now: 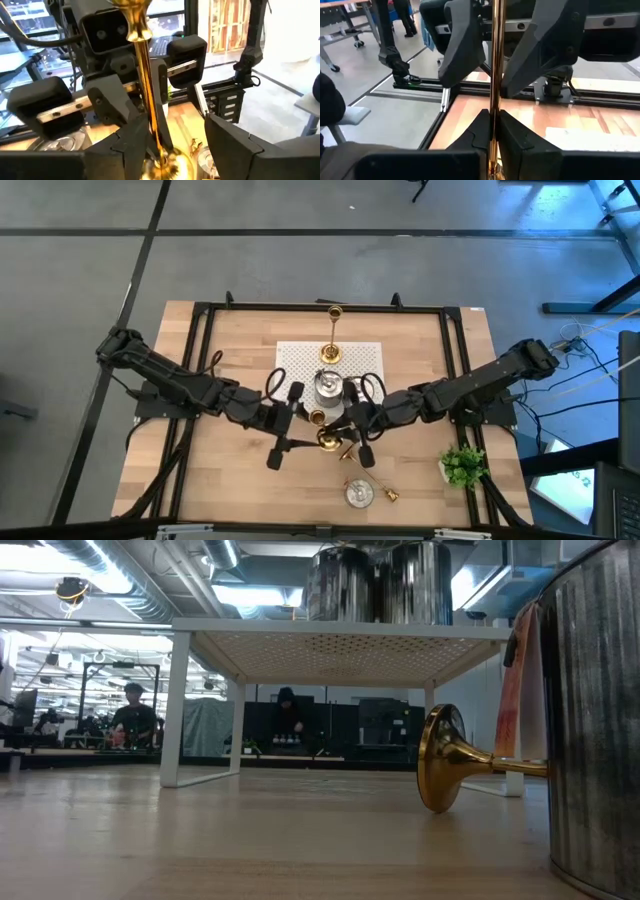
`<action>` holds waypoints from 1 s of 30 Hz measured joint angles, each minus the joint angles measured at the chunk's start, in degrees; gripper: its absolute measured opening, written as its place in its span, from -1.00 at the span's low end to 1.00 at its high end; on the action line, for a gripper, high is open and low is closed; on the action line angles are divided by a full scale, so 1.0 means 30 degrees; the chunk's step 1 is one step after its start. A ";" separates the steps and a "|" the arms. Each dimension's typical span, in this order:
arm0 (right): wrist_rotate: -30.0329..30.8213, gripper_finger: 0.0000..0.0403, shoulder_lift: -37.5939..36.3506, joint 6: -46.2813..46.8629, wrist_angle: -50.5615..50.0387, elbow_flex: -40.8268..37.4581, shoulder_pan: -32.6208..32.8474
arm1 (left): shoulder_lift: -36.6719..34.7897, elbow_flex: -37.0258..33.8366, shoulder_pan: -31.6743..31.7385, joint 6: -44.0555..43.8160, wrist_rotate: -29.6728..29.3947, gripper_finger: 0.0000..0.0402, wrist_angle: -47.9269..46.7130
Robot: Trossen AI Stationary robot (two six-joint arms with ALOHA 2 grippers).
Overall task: Pick & Place candle stick holders
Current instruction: Put the left gold candle holder on the shelf aligned with the other gold candle holder
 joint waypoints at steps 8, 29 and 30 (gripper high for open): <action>0.3211 -0.90 -0.1193 -0.0451 -0.2123 0.0230 0.0647 | -0.0080 -0.0007 -0.0760 -0.0500 -0.2546 -0.03 -0.0571; 1.1105 -0.90 -0.3492 -0.1317 -0.4111 -0.0067 0.2692 | -0.0080 -0.0015 -0.0913 -0.1194 -0.1175 -0.04 -0.0627; 1.1443 -0.90 -0.3492 -0.1477 -0.4123 -0.0069 0.2758 | -0.0067 -0.0015 -0.0913 -0.1197 -0.1175 -0.04 -0.0632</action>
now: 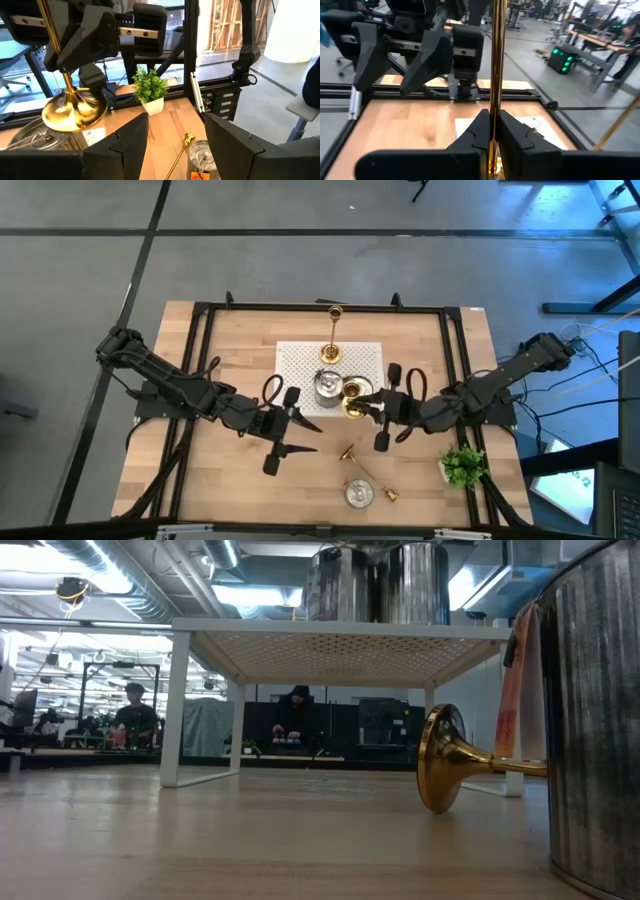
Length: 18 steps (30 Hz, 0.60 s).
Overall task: Pick & Place candle stick holders
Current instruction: Put the left gold candle holder on the shelf aligned with the other gold candle holder
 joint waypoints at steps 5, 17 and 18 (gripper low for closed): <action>0.0634 -0.90 0.0000 -0.0232 -0.0020 -0.0006 0.0155 | 0.0074 0.0000 0.0000 -0.0156 -0.0006 -0.04 0.0006; -0.2484 -0.90 0.0000 -0.1384 -0.0341 -0.0019 -0.0870 | 0.0074 0.0000 -0.0131 -0.0821 -0.0145 -0.04 -0.0007; -0.2710 -0.90 0.0000 -0.1580 -0.0334 -0.0020 -0.1012 | 0.0074 0.0000 -0.0131 -0.0879 -0.0146 -0.04 -0.0007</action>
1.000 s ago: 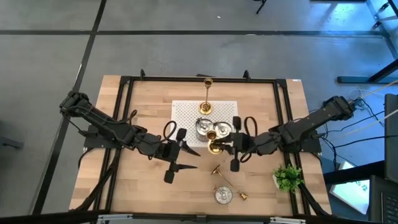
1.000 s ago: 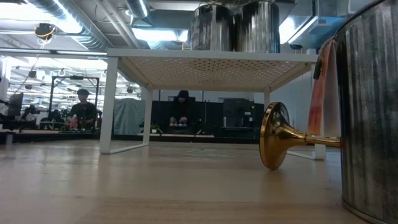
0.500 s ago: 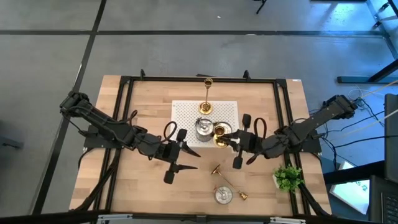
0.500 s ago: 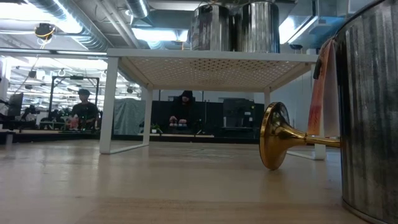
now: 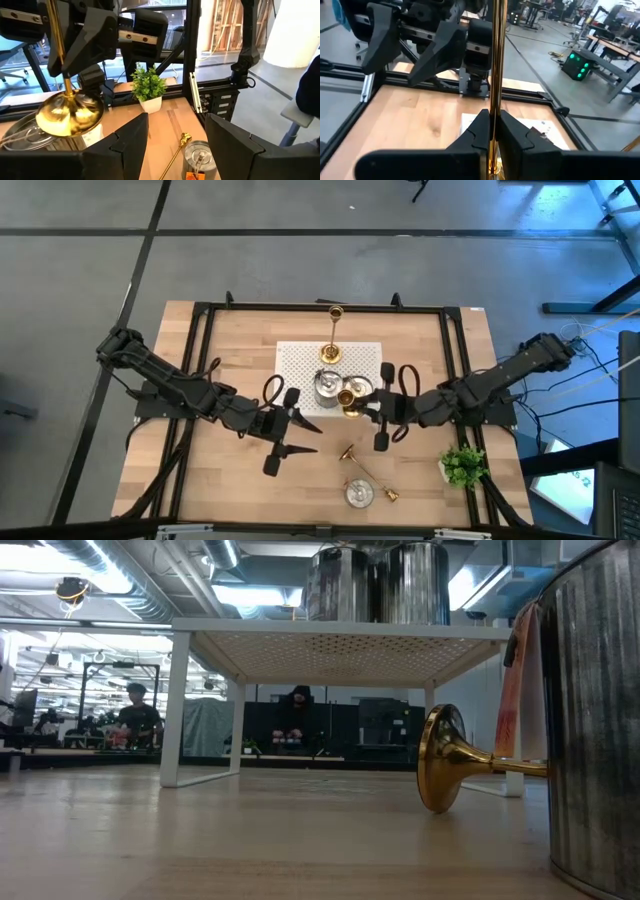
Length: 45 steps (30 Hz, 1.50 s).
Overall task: Pick & Place candle stick holders
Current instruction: Put the left gold candle holder on the shelf aligned with the other gold candle holder
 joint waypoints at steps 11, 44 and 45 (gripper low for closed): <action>-0.3525 -0.90 -0.0690 -0.2092 0.0764 0.0000 -0.1384 | 0.0357 0.0000 -0.0213 -0.0421 -0.0022 -0.04 0.0014; -0.9662 -0.90 -0.4311 -0.1915 -0.2007 0.0000 -0.9854 | 0.0350 -0.0002 -0.0500 -0.0284 -0.0034 -0.04 0.0529; -0.9931 -0.90 -0.4305 -0.1907 -0.2218 -0.0001 -1.0031 | 0.0350 0.0000 -0.0536 -0.0285 -0.0030 -0.04 0.0524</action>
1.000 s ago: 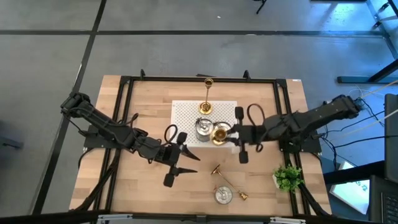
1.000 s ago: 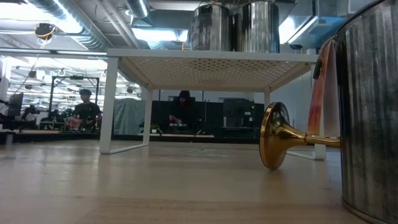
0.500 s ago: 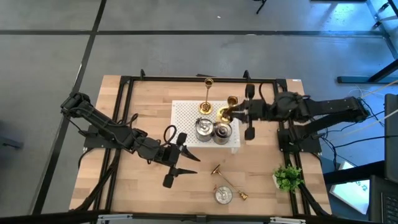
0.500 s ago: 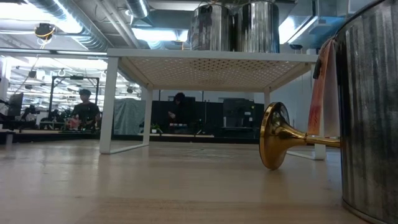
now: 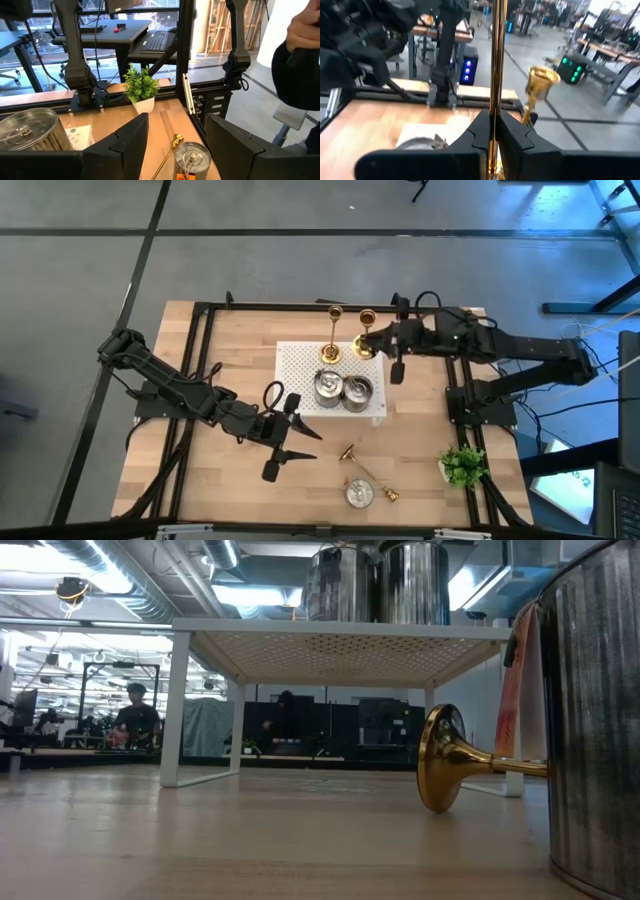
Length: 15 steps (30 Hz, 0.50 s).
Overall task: Pick & Place candle stick holders
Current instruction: Put the left gold candle holder on the shelf aligned with the other gold candle holder
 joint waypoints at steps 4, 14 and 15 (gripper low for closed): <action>-0.0275 -0.90 -0.0001 0.0188 0.0006 -0.0055 -0.0593 | 0.0000 -0.0001 -0.0212 0.0001 -0.0006 -0.05 0.0000; -0.1477 -0.90 -0.1839 0.1110 0.3706 -0.4091 -0.2636 | 0.0000 0.0000 -0.0527 0.0016 -0.0028 -0.05 0.0041; -0.1755 -0.90 -0.2075 0.1331 0.4242 -0.4602 -0.2874 | 0.0000 0.0000 -0.0527 0.0014 -0.0028 -0.04 0.0038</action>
